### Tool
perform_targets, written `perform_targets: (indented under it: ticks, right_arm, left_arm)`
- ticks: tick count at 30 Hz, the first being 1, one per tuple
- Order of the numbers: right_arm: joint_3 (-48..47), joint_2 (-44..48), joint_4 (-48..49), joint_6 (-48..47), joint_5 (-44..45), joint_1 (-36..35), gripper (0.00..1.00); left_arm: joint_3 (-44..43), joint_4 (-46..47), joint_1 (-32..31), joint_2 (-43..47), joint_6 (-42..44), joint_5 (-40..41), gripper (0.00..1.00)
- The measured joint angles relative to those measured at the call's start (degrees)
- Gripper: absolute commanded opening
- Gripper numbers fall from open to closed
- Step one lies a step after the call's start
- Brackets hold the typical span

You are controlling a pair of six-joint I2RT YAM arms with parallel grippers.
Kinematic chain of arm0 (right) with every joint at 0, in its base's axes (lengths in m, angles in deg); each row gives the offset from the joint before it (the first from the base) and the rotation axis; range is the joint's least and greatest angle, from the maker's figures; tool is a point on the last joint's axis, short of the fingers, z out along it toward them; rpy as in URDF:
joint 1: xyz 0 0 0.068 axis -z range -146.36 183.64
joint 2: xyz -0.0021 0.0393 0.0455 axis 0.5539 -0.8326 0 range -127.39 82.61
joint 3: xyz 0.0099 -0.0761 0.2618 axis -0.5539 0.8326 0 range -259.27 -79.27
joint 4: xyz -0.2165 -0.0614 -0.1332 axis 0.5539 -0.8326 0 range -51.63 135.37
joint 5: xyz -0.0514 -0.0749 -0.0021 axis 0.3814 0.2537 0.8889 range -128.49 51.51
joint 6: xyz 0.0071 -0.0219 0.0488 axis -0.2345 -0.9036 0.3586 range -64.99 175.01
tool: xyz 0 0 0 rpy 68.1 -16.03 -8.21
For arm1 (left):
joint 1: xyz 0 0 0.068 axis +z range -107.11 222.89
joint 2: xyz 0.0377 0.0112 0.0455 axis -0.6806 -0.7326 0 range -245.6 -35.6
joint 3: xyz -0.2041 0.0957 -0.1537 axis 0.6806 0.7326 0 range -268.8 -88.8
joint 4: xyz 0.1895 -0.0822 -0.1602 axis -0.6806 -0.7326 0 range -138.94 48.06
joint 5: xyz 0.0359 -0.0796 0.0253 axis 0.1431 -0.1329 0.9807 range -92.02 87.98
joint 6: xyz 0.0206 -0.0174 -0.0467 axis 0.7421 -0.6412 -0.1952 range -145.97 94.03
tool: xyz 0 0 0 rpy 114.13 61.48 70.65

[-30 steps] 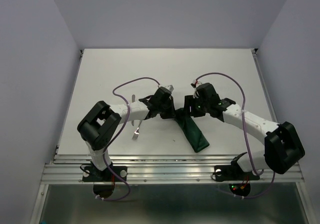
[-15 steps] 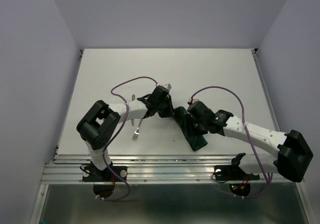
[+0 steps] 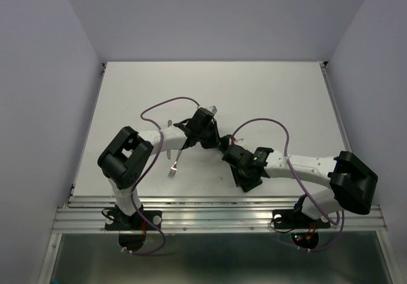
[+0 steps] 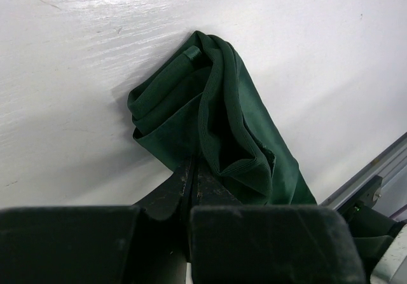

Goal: Fold the napkin into a case and place the utensils inside
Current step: Stuff the top corner of the smaller-rectangle-folded napkin into the folded napkin.

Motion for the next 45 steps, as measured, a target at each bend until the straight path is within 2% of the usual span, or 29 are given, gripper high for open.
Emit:
perform_targets:
  ticks: [2,3,10,17,18,20,27,41,43,45]
  right_arm:
    - [-0.1,-0.9,-0.2,0.3,0.7,-0.8,0.34]
    - [-0.1,-1.1,-0.4,0.7,1.2,-1.0,0.33]
    - [-0.3,-0.6,-1.7,1.8,2.4,-1.2,0.33]
    - [-0.3,-0.1,-2.6,2.5,2.4,-1.2,0.26]
    - [-0.4,0.0,-2.9,2.5,2.4,-1.2,0.19]
    - [-0.4,0.1,-3.0,2.7,2.4,-1.2,0.12]
    - [-1.2,0.5,-4.0,2.6,2.5,-1.4,0.01]
    - [-3.0,-0.9,-7.6,2.8,5.4,-2.6,0.01]
    - [-3.0,-1.4,-7.6,2.8,5.4,-2.6,0.06]
    - [-3.0,-1.8,-7.5,3.0,5.4,-2.6,0.19]
  left_arm:
    - [0.0,0.0,0.2,0.0,0.1,-0.2,0.0]
    - [0.0,0.0,0.3,0.0,0.2,-0.3,0.0]
    - [0.4,0.2,0.6,0.0,0.4,-0.8,0.0]
    - [0.4,0.5,0.9,-0.2,0.8,-1.1,0.0]
    - [0.4,0.5,1.0,-0.3,0.8,-1.2,0.0]
    - [0.5,0.7,1.0,-0.4,0.8,-1.2,0.0]
    - [1.1,1.0,1.3,-0.5,1.1,-1.3,0.0]
    - [1.1,1.2,1.7,-0.5,1.2,-1.4,0.0]
    - [1.1,1.2,1.8,-0.5,1.2,-1.4,0.0]
    - [1.1,1.2,1.9,-0.5,1.2,-1.5,0.0]
